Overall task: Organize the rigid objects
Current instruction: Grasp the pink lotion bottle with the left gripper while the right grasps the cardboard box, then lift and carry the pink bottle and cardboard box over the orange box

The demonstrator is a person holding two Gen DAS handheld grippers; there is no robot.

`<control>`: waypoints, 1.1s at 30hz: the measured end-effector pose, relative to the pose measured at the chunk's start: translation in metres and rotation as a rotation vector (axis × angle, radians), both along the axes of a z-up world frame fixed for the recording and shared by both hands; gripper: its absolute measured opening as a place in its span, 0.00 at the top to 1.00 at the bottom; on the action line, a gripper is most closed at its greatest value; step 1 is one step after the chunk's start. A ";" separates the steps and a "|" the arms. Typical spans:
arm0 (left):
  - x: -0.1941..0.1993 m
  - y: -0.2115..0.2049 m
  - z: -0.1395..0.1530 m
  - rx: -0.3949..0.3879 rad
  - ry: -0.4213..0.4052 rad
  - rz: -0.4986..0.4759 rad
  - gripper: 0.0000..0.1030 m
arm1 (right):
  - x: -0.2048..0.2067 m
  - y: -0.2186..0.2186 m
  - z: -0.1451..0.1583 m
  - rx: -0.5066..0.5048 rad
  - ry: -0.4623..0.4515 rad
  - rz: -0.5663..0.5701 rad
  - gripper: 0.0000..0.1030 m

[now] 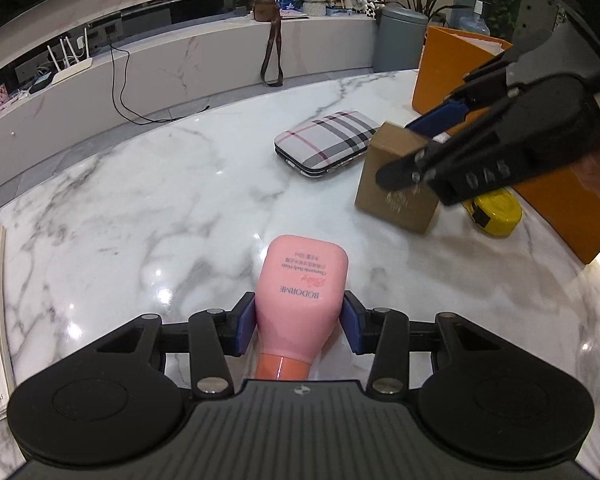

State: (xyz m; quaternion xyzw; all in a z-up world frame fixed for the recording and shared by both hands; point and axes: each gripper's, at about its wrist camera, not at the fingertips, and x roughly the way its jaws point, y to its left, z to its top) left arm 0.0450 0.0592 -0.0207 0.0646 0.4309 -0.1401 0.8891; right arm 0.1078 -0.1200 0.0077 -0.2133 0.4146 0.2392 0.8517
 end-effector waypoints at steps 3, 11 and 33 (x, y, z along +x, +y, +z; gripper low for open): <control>0.001 -0.003 0.000 0.009 -0.021 0.003 0.51 | -0.010 0.010 -0.004 -0.032 -0.027 0.037 0.51; 0.005 0.001 -0.001 -0.031 -0.039 0.022 0.50 | -0.002 -0.002 -0.010 0.030 0.012 0.000 0.51; 0.001 0.001 -0.001 0.001 -0.005 0.070 0.52 | 0.000 -0.005 -0.012 0.048 0.031 -0.024 0.53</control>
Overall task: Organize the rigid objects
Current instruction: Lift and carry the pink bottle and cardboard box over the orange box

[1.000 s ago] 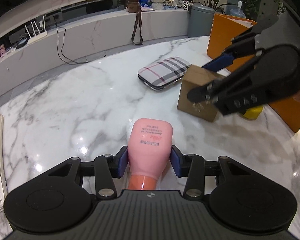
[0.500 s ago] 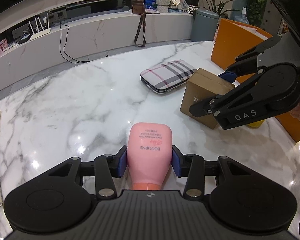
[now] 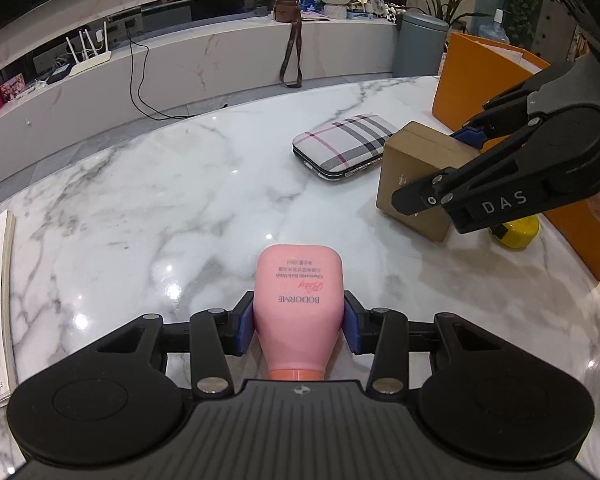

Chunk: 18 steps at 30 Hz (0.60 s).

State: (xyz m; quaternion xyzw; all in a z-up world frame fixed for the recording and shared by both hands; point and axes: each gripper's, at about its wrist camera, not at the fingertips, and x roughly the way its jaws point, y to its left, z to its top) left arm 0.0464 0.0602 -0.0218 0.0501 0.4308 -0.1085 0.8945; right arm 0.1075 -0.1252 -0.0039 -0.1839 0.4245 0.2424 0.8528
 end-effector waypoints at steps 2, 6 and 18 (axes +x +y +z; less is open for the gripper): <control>-0.001 0.000 0.003 -0.015 -0.005 0.006 0.52 | -0.001 -0.001 0.002 0.003 -0.003 0.000 0.53; -0.002 -0.003 0.012 -0.021 -0.016 0.008 0.52 | -0.004 -0.003 0.007 0.016 -0.012 -0.001 0.53; -0.007 -0.024 0.037 -0.017 -0.061 0.020 0.52 | -0.016 -0.021 0.042 0.084 -0.074 -0.022 0.53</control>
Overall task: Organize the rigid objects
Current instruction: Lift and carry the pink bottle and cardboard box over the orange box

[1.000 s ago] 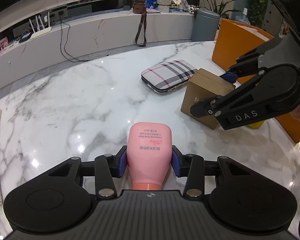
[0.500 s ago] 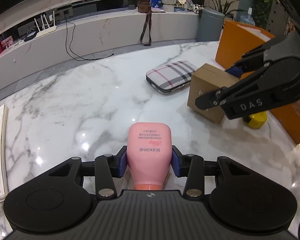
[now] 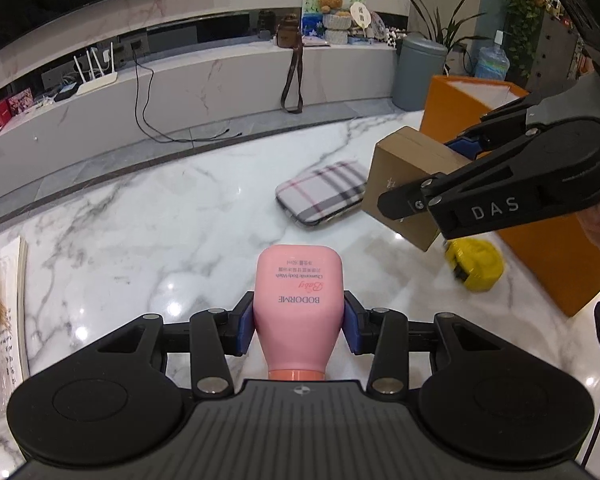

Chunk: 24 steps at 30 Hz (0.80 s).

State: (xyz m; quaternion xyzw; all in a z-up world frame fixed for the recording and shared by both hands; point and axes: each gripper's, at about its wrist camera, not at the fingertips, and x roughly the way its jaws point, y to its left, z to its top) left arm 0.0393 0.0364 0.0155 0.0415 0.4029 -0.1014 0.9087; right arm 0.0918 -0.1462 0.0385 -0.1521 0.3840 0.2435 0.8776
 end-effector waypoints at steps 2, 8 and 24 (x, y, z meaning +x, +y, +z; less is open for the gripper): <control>-0.001 -0.008 0.004 0.008 -0.011 -0.010 0.52 | -0.003 -0.005 0.006 0.006 -0.011 -0.003 0.53; -0.008 -0.032 0.010 0.063 -0.029 -0.061 0.52 | -0.008 -0.029 0.023 0.039 -0.044 -0.037 0.53; 0.006 -0.089 0.051 0.109 -0.034 -0.112 0.52 | -0.013 -0.099 0.060 0.156 -0.127 -0.150 0.53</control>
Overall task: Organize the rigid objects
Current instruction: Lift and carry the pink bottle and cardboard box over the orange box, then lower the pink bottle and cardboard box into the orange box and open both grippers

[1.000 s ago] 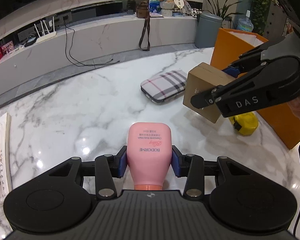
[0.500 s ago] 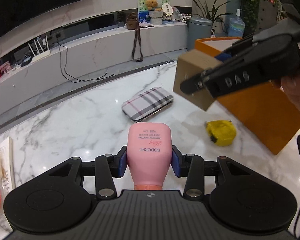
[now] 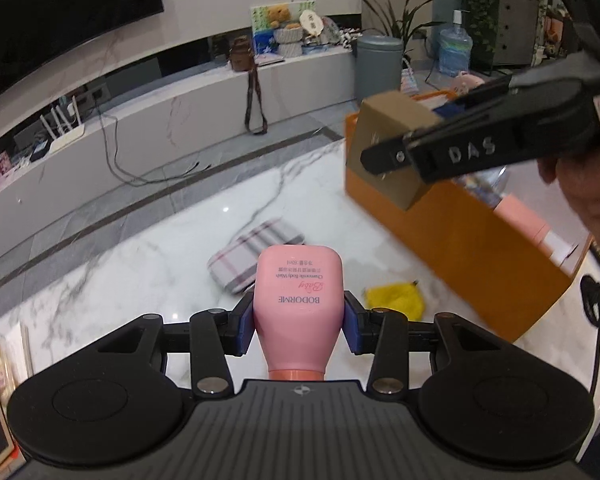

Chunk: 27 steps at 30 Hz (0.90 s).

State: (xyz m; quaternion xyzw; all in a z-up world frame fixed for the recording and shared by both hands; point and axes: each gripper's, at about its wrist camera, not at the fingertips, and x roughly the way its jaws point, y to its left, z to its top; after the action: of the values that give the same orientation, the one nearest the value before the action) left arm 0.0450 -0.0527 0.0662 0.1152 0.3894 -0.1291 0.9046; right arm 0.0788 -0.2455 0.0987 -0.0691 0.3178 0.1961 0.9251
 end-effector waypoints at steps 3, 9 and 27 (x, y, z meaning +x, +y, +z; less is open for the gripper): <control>0.002 -0.016 0.004 0.007 -0.011 -0.026 0.52 | -0.003 -0.013 0.003 0.015 -0.003 -0.015 0.53; 0.009 -0.051 0.017 0.031 -0.038 -0.089 0.52 | -0.007 -0.046 0.008 0.043 -0.010 -0.061 0.53; 0.063 -0.151 0.011 -0.070 0.029 -0.198 0.52 | -0.005 -0.151 0.008 0.087 0.003 -0.303 0.53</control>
State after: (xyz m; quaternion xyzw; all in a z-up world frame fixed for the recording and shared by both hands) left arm 0.1077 -0.2040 0.0769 0.1197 0.3845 -0.2329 0.8852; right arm 0.0739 -0.3967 0.1069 0.0198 0.3170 0.0679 0.9458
